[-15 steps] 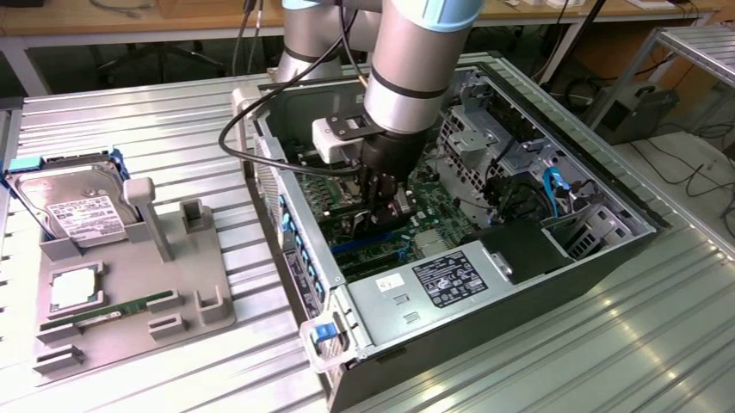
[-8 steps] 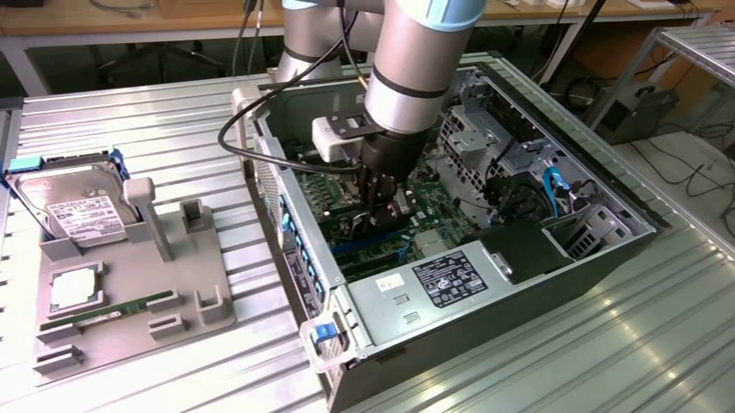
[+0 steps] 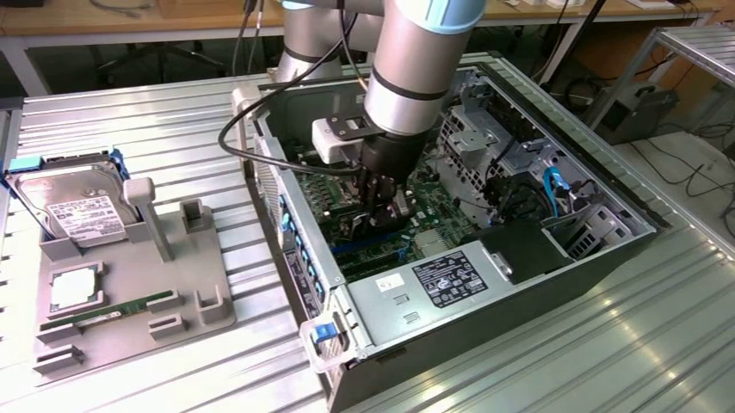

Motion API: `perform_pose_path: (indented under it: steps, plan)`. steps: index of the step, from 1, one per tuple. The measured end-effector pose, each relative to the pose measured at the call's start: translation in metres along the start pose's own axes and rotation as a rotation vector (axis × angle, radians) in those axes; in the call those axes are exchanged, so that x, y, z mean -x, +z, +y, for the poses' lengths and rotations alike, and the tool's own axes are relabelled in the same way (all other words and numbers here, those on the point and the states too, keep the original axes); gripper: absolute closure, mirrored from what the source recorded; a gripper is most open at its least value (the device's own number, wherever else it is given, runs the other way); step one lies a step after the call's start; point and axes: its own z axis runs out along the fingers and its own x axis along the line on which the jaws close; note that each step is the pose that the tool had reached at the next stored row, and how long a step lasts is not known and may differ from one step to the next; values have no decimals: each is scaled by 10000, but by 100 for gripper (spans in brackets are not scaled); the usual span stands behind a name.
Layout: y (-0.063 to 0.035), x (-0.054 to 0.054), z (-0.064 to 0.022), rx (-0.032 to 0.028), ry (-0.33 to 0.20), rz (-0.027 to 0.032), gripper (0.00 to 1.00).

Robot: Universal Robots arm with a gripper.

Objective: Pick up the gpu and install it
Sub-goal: 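Insert the gpu into the slot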

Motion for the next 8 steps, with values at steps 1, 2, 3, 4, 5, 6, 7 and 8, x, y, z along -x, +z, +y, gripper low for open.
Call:
perform_pose_path:
  steps: [1,2,3,4,5,6,7,8]
  plan:
    - [9,0,-1,1,2,-1,74]
    - [19,-1,-3,4,3,-4,74]
    - [34,0,-6,3,4,-25,74]
    - [42,-1,-10,2,5,-36,74]
    - [49,0,-12,3,5,-39,74]
    - [49,0,-13,4,4,-39,74]
    - [51,0,-13,1,3,-43,74]
    - [52,0,-13,1,3,-44,74]
